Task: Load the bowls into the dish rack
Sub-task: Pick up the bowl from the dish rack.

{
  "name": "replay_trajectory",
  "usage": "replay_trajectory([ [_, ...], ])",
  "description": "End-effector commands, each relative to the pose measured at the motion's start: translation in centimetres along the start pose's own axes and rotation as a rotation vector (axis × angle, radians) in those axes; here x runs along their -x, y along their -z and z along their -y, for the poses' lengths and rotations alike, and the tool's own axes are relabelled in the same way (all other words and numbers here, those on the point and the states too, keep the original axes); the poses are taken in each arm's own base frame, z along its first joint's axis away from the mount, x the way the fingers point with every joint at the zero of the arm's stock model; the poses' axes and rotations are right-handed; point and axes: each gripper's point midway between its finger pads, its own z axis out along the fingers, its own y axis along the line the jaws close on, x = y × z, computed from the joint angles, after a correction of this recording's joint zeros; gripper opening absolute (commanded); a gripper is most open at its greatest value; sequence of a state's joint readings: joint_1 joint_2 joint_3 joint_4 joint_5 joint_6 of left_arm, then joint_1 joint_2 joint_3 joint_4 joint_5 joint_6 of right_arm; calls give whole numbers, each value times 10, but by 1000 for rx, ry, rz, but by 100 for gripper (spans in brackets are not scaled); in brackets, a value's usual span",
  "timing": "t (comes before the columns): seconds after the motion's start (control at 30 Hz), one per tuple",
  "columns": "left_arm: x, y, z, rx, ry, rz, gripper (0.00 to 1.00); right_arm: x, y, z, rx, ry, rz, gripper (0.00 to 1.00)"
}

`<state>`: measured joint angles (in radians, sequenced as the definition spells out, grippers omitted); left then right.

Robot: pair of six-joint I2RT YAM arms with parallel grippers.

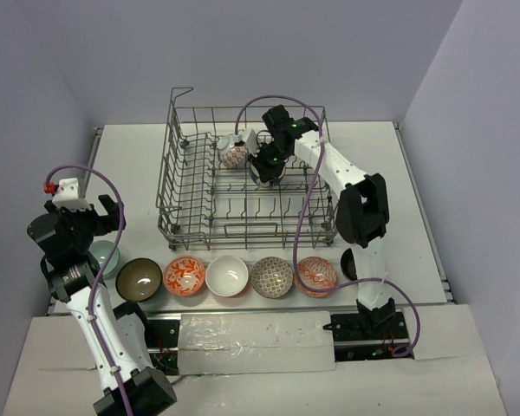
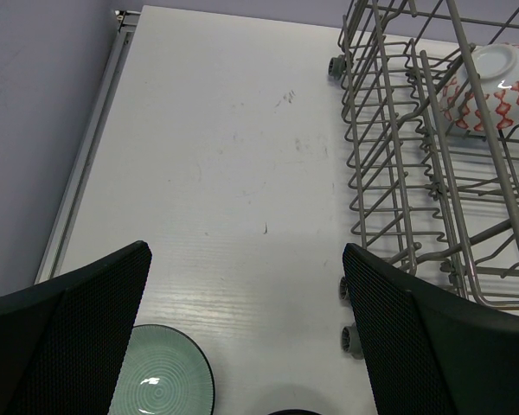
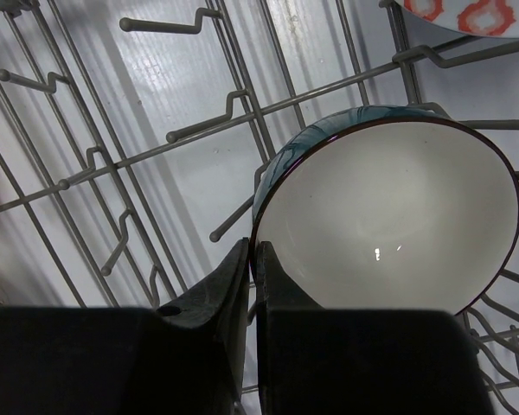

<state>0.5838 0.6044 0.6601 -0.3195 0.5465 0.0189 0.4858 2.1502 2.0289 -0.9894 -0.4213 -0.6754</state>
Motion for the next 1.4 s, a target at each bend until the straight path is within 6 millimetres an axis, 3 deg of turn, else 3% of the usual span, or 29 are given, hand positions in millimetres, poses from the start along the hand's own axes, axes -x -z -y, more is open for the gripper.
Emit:
replay_trajectory([
  [0.0,10,2,4,-24,-35,33,99,17,25,-7,-1,-22,50,0],
  [0.7,14,5,7,-31,-40,47,99,71,88,-9,-78,-37,219,0],
  [1.37,14,5,11,-52,-39,52,99,114,107,-45,109,-92,383,0],
])
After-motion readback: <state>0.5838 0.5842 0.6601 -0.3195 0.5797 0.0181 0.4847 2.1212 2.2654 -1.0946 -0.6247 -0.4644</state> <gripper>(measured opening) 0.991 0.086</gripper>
